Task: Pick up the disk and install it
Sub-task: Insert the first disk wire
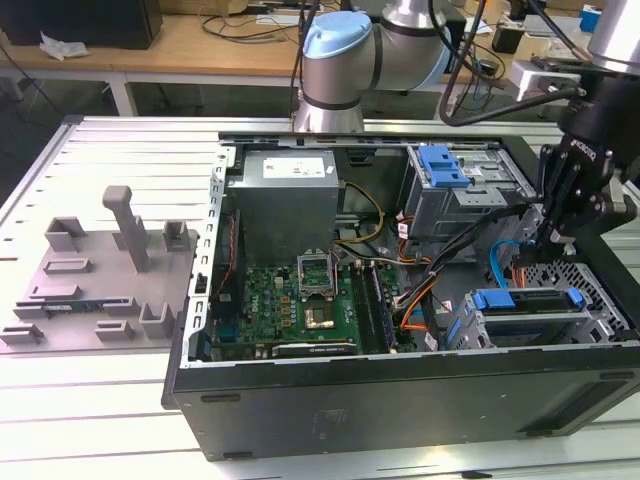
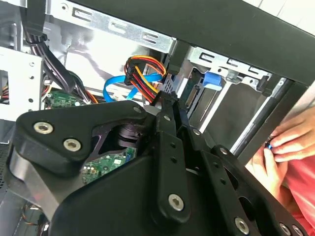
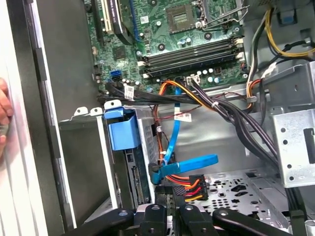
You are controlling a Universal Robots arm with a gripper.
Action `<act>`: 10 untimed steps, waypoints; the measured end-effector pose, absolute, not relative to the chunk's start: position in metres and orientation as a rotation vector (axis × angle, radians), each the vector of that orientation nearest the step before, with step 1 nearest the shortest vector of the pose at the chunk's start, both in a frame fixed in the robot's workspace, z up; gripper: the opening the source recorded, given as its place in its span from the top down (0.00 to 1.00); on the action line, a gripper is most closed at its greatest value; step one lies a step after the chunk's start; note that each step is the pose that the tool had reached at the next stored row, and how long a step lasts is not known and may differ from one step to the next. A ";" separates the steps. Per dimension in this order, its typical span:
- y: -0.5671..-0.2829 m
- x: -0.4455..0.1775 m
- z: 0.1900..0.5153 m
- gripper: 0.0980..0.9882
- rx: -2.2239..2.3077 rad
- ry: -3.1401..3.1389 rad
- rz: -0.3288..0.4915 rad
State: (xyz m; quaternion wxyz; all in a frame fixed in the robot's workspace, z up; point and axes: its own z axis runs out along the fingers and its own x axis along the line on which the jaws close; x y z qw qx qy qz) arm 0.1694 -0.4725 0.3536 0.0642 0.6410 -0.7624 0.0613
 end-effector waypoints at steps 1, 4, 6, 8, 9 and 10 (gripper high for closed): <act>-0.473 0.169 0.354 0.92 1.939 -2.303 0.181; -0.474 0.169 0.354 0.92 1.956 -2.297 0.172; -0.474 0.169 0.355 0.92 1.968 -2.291 0.169; -0.475 0.169 0.355 0.92 1.981 -2.282 0.168; -0.475 0.169 0.355 0.92 1.987 -2.278 0.167; -0.475 0.169 0.355 0.92 1.996 -2.273 0.166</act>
